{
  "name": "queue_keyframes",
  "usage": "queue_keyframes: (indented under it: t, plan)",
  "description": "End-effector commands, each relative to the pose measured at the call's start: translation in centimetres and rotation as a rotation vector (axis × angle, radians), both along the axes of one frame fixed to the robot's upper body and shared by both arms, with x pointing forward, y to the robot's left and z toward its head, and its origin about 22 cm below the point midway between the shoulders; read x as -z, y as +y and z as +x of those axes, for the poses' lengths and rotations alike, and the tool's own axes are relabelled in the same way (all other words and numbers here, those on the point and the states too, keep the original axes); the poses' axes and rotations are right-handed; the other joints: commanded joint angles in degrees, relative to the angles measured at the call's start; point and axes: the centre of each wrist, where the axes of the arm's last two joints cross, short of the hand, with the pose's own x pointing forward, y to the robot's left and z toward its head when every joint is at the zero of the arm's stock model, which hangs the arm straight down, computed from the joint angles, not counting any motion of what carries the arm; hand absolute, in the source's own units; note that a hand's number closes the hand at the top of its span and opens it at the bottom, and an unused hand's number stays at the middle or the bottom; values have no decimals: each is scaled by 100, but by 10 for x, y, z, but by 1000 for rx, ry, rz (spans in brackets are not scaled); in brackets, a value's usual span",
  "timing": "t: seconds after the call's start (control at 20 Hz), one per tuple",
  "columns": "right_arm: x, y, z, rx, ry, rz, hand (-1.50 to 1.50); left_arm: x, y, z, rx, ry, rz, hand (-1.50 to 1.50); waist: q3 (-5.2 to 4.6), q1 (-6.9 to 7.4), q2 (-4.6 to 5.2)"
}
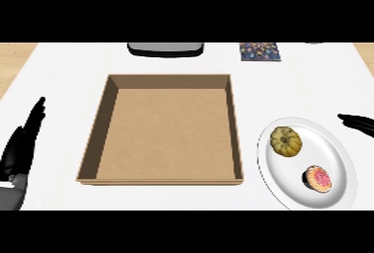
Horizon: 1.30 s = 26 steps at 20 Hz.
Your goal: Pick the cupcake from the plate and place it in the cardboard box
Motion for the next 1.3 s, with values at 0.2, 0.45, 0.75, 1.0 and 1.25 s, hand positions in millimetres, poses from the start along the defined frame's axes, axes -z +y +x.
queue_keyframes:
  t: [0.2, 0.45, 0.75, 1.0, 1.25]
  plan:
    - [17, 41, 22, -168, 124, -235, -150, -11, 3, 6, -1, -5, 3, 0, -7, -44, -16]
    - [19, 60, 36, -167, 126, -294, -150, -2, -12, 5, -25, -2, -5, 0, -7, -89, -28]
    - [25, 79, 33, -194, 135, -335, -150, -8, 5, -6, -28, 6, 2, 0, -8, -98, -35]
    - [19, 74, 23, -185, 132, -336, -150, 0, 3, 1, -29, -4, -21, 0, -10, -153, -35]
    - [37, 69, 21, -225, 157, -273, -150, 9, 7, -15, -18, -4, -3, 0, -9, -128, -32]
